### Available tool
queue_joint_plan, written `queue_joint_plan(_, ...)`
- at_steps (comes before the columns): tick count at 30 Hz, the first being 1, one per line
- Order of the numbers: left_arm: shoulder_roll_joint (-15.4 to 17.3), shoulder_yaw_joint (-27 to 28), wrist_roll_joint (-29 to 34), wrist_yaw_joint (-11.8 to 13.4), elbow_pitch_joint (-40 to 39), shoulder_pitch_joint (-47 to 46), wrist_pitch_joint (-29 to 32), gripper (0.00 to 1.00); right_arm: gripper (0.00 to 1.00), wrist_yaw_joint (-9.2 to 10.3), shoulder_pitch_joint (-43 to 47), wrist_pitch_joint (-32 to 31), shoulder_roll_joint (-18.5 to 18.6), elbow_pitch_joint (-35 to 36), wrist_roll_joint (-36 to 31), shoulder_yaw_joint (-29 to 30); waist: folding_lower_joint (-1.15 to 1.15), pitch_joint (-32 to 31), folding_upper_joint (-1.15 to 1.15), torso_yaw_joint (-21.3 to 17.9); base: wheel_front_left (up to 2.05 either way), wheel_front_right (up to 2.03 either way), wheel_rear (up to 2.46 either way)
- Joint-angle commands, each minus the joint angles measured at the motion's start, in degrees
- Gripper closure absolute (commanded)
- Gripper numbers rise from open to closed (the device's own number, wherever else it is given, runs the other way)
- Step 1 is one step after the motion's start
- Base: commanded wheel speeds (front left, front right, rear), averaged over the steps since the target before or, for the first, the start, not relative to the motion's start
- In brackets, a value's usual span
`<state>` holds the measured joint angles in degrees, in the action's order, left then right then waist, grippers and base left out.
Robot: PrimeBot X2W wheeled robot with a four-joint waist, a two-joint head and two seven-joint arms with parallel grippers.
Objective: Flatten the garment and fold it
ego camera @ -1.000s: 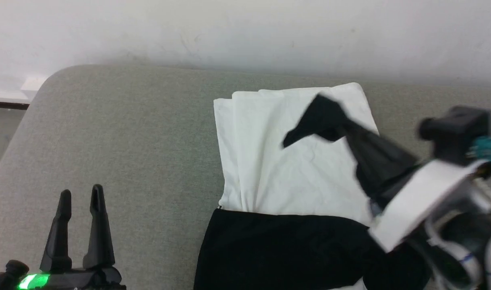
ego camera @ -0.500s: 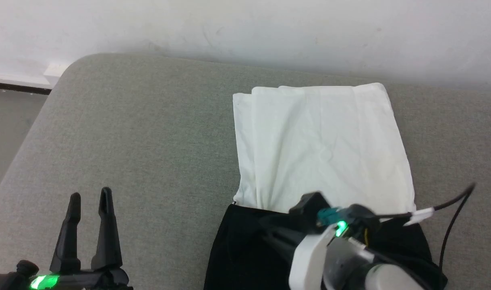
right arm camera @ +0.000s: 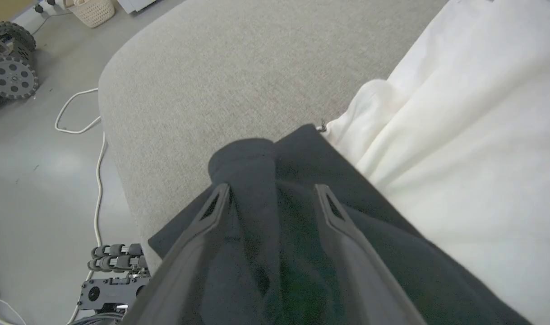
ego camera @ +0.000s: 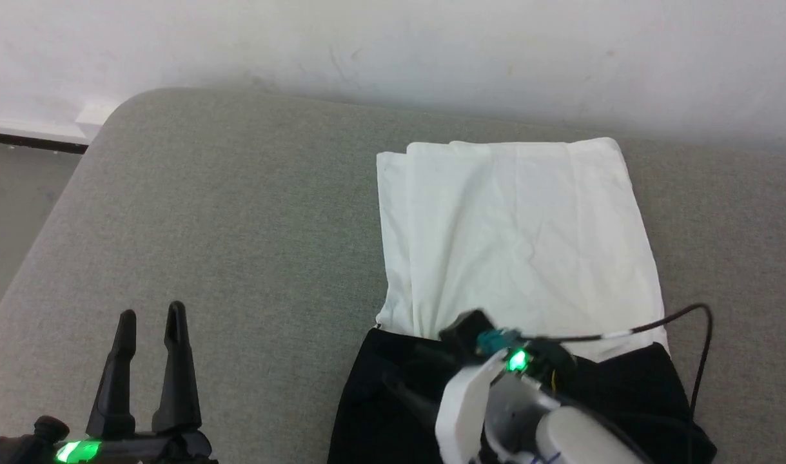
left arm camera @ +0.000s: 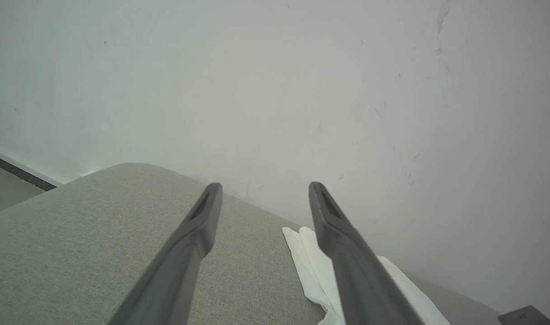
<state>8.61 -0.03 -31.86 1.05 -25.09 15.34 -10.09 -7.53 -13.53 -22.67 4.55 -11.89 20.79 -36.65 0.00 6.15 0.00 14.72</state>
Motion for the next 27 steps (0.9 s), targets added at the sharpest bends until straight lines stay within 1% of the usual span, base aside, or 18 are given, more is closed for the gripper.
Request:
queue_joint_plan(1,0.03,-0.10,-0.18,-0.10,-0.07,-0.44,0.08,0.00,0.00,0.04,-1.53,0.84,-0.28,0.63,0.50,1.62,0.00,0.01,0.00,-0.33,0.00,0.00,0.00)
queue_joint_plan(4,0.18,-0.10,-0.10,0.01,-0.39,-0.48,0.17,0.00,0.00,0.04,-2.56,1.71,-0.62,4.26,0.88,6.76,0.00,0.33,0.00,-1.10,0.00,0.00,0.00)
queue_joint_plan(8,0.30,-0.13,0.07,0.18,-1.03,-0.64,0.12,0.00,0.00,0.04,-1.64,1.85,-0.20,12.58,-0.87,16.76,0.00,1.07,0.00,-2.43,0.00,0.00,0.00)
queue_joint_plan(12,0.53,-0.44,0.24,0.05,-1.46,-1.08,0.16,0.00,0.00,0.04,1.92,2.30,0.63,22.66,-5.69,28.21,0.00,2.11,0.00,-3.65,0.00,0.00,0.00)
queue_joint_plan(15,0.93,-0.52,0.50,-0.05,-1.42,-1.45,0.25,0.00,0.00,0.04,6.04,3.15,1.63,29.88,-10.36,34.22,0.00,2.99,0.00,-4.67,0.00,0.00,0.00)
queue_joint_plan(18,1.73,-0.65,1.83,0.08,-0.92,-1.57,0.34,0.00,0.00,0.04,11.08,5.23,0.40,35.40,-14.30,40.77,0.00,3.86,0.00,-5.78,0.00,0.00,0.00)
queue_joint_plan(21,2.26,-0.92,3.27,0.31,-0.06,-1.47,0.13,0.00,0.00,0.04,15.95,8.21,-1.02,38.45,-16.84,45.40,0.00,4.61,0.00,-6.96,0.00,0.00,0.00)
queue_joint_plan(23,2.38,-1.01,3.68,0.42,0.39,-1.30,-0.03,0.00,0.00,0.04,18.85,9.79,-1.47,38.79,-17.62,46.56,0.00,5.10,0.00,-7.78,0.00,0.00,0.00)
queue_joint_plan(24,2.50,-1.08,3.94,0.45,0.58,-1.24,-0.07,0.00,0.00,0.04,19.94,10.61,-1.57,38.57,-17.59,46.94,0.00,5.31,0.00,-8.16,0.00,0.00,0.00)
queue_joint_plan(27,2.87,-0.99,4.55,0.69,0.93,-1.23,-0.12,0.00,0.00,0.04,21.76,12.85,-1.64,36.99,-14.29,47.61,0.00,5.62,0.00,-9.24,0.00,0.00,0.00)
